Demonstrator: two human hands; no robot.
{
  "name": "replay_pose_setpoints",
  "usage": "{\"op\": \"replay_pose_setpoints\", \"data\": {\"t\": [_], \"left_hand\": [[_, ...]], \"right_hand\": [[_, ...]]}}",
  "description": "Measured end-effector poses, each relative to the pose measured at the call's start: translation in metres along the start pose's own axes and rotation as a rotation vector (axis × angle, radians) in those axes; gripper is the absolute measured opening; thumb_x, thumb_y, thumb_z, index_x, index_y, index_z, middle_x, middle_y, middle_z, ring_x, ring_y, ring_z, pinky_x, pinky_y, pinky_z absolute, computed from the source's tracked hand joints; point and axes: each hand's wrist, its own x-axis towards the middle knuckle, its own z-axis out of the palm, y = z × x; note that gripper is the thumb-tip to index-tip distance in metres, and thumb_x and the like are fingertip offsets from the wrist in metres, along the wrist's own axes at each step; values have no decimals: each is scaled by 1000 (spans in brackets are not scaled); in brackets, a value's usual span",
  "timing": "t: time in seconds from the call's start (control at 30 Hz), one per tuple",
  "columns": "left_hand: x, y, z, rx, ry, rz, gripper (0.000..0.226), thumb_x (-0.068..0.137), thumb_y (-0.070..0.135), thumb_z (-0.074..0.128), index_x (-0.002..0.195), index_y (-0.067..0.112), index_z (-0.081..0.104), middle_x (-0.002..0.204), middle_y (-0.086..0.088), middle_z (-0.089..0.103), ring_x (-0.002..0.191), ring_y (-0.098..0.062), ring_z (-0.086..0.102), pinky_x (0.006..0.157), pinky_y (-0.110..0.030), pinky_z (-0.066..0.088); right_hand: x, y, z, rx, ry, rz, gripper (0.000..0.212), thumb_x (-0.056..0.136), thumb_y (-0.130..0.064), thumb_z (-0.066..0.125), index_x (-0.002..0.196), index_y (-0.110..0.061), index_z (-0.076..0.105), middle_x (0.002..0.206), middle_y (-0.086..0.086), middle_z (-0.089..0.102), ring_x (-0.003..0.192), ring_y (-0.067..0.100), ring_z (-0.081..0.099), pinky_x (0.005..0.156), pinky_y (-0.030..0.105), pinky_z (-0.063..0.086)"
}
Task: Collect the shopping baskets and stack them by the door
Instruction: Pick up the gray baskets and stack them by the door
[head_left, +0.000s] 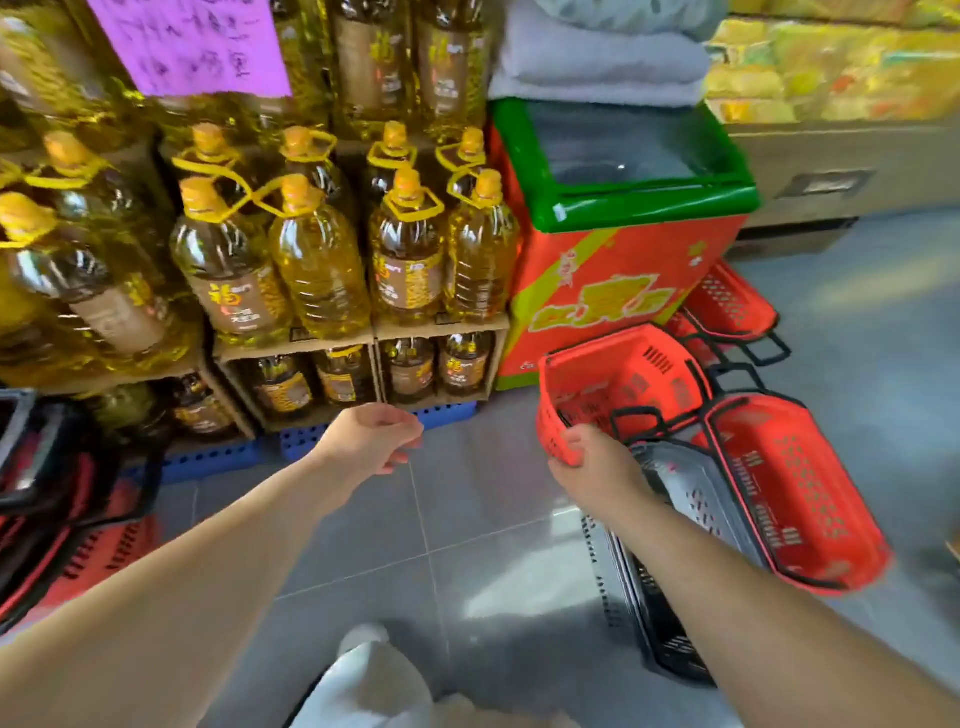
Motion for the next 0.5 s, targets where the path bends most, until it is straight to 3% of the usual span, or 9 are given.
{"op": "replay_pose_setpoints", "data": {"t": [0.27, 0.37, 0.5], "left_hand": [[101, 59, 110, 241, -357, 6, 10, 91, 9, 58, 83, 13, 59, 74, -5, 61, 60, -15, 50, 55, -20, 41], [144, 74, 168, 372, -502, -17, 6, 92, 10, 57, 86, 12, 57, 73, -3, 59, 59, -13, 48, 57, -21, 39], [175, 74, 231, 469, -602, -27, 18, 97, 19, 52, 79, 20, 55, 77, 1, 61, 66, -13, 53, 62, -23, 42]], "right_hand": [[26, 88, -21, 60, 125, 340, 29, 83, -26, 59, 105, -8, 61, 106, 14, 66, 102, 32, 61, 83, 33, 45], [29, 128, -16, 162, 163, 537, 31, 85, -27, 61, 110, -9, 60, 108, 13, 67, 105, 31, 61, 86, 31, 43], [21, 172, -5, 251, 184, 720, 29, 82, -23, 62, 108, -8, 61, 104, 14, 68, 102, 33, 62, 85, 34, 46]]}}
